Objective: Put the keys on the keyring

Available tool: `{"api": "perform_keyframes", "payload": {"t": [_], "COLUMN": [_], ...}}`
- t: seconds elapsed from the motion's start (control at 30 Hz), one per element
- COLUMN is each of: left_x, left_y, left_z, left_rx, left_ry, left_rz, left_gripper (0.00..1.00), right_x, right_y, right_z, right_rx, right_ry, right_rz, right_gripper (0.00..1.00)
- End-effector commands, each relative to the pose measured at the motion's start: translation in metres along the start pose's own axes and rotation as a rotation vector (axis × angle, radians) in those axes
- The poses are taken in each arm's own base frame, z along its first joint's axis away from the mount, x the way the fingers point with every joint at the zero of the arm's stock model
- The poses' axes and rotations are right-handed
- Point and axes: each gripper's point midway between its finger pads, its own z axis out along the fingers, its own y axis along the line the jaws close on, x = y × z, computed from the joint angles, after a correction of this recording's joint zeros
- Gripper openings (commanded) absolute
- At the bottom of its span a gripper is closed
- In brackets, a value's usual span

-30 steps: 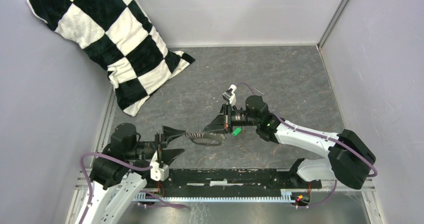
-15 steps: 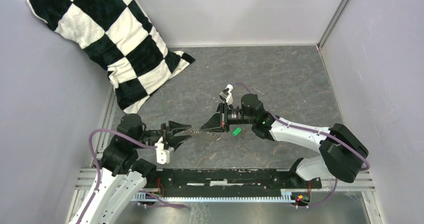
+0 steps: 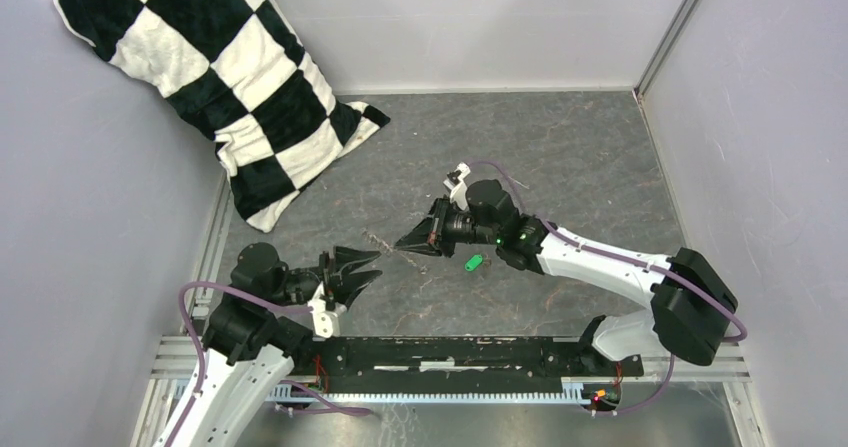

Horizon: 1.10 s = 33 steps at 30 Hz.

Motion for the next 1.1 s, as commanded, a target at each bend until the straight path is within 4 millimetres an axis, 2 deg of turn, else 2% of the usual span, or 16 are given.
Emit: {"api": "perform_keyframes", "payload": {"t": [0.0, 0.1, 0.27, 0.57, 0.67, 0.73, 0.83, 1.07], "left_x": [0.002, 0.006, 0.025, 0.025, 0.028, 0.032, 0.034, 0.044], "left_y": [0.017, 0.011, 0.006, -0.002, -0.004, 0.005, 0.012, 0.015], "left_z": [-0.001, 0.001, 0.001, -0.002, -0.002, -0.003, -0.003, -0.008], "left_rx": [-0.054, -0.043, -0.059, -0.024, -0.033, -0.088, -0.12, -0.163], "left_ry": [0.023, 0.023, 0.088, 0.125, 0.134, 0.147, 0.151, 0.205], "left_rz": [0.072, 0.036, -0.057, -0.236, -0.242, -0.236, -0.214, -0.214], "left_gripper": [0.44, 0.43, 0.42, 0.5, 0.46, 0.39, 0.35, 0.32], "right_x": [-0.005, 0.0, 0.001, 0.0, 0.005, 0.008, 0.012, 0.016], "right_y": [0.026, 0.028, 0.031, 0.033, 0.038, 0.038, 0.037, 0.038], "right_z": [0.0, 0.006, 0.011, 0.022, 0.026, 0.028, 0.03, 0.031], "right_rx": [0.004, 0.014, -0.003, -0.042, -0.065, -0.07, -0.073, -0.094], "right_ry": [-0.111, -0.138, -0.187, -0.237, -0.224, -0.217, -0.213, -0.207], "right_rz": [0.058, 0.1, 0.167, 0.249, 0.261, 0.267, 0.278, 0.291], "right_gripper": [0.0, 0.0, 0.0, 0.0, 0.0, 0.0, 0.0, 0.0]}}
